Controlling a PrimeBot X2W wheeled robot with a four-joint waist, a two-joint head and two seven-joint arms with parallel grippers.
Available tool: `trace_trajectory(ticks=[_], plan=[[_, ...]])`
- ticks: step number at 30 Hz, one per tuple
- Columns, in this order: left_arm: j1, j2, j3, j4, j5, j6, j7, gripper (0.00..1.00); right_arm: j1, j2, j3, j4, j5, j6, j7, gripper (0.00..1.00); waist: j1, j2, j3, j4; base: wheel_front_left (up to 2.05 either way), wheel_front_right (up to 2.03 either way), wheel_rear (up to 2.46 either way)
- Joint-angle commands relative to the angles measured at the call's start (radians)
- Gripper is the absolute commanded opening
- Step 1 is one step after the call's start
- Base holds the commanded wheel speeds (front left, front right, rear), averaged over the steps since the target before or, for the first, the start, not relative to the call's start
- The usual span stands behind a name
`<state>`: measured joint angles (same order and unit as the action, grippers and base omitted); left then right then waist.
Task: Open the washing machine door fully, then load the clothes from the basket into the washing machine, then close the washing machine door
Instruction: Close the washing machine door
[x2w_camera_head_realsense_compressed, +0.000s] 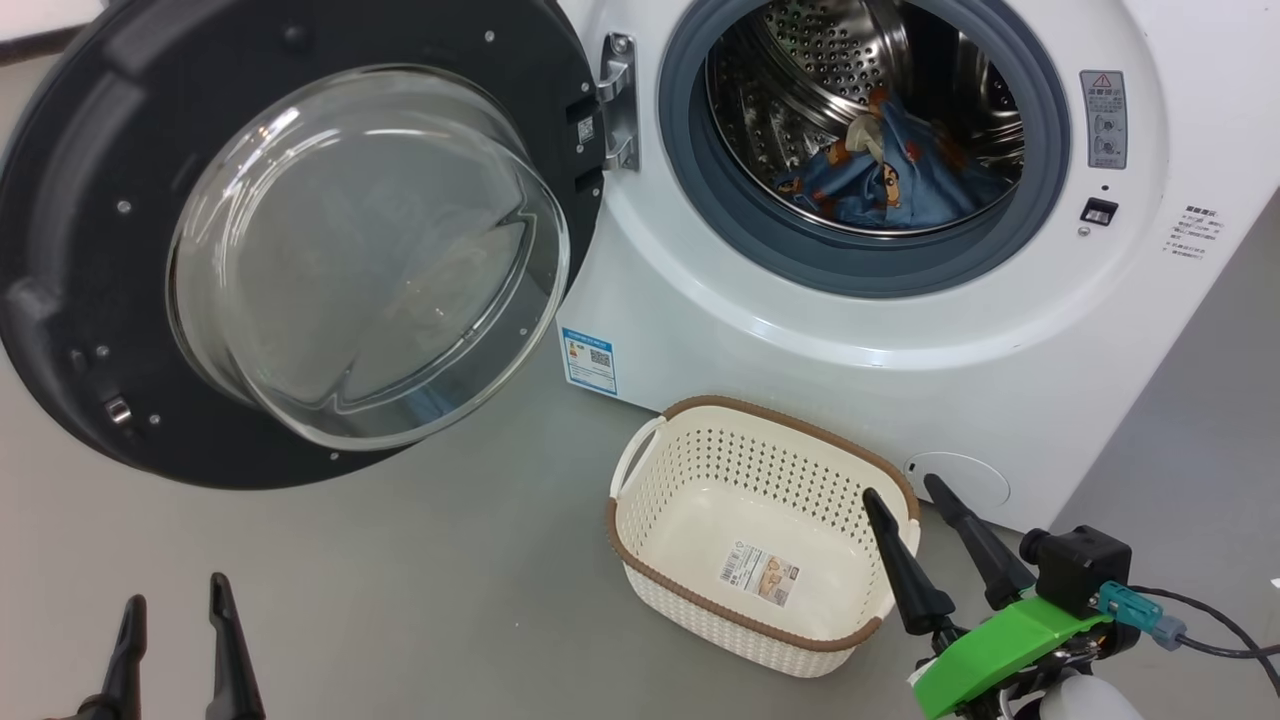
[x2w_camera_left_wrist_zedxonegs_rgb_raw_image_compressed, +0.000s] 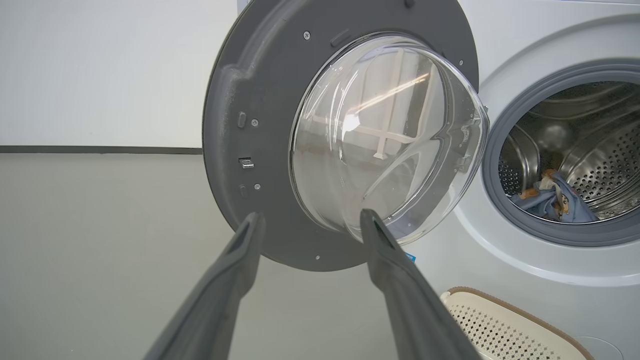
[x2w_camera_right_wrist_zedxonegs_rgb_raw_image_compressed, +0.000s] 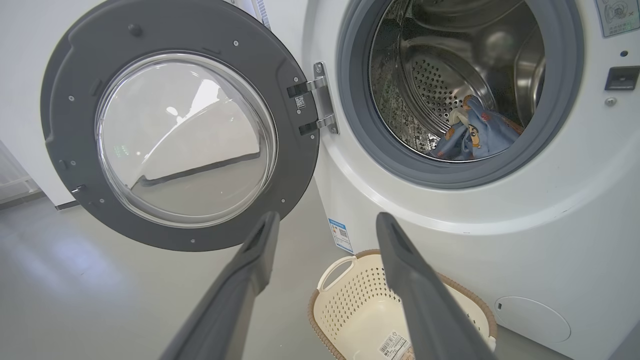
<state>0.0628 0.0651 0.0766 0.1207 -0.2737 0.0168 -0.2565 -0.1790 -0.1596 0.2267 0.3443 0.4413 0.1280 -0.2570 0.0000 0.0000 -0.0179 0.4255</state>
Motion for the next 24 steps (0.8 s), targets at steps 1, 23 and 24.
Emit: trace_trajectory(ticks=[1, 23, 24], plan=[[-0.010, 0.021, 0.038, -0.029, 0.012, 0.011, -0.005, 1.00, 0.001, 0.000, 0.028, -0.020, 0.008, 0.003, -0.005, 1.00, 0.0000, 0.0000, 0.000, -0.001, 0.00, 0.00, 0.00], [-0.013, 0.022, 0.047, -0.050, 0.012, 0.020, -0.005, 1.00, -0.005, -0.001, 0.020, -0.027, 0.008, 0.003, -0.005, 1.00, 0.0000, 0.0000, 0.015, -0.015, 0.00, 0.00, 0.00], [-0.014, 0.023, 0.047, -0.050, 0.011, 0.020, -0.005, 1.00, -0.005, -0.001, 0.019, -0.028, 0.008, 0.003, -0.005, 1.00, 0.0000, 0.0000, 0.015, -0.015, 0.00, 0.00, 0.00]])
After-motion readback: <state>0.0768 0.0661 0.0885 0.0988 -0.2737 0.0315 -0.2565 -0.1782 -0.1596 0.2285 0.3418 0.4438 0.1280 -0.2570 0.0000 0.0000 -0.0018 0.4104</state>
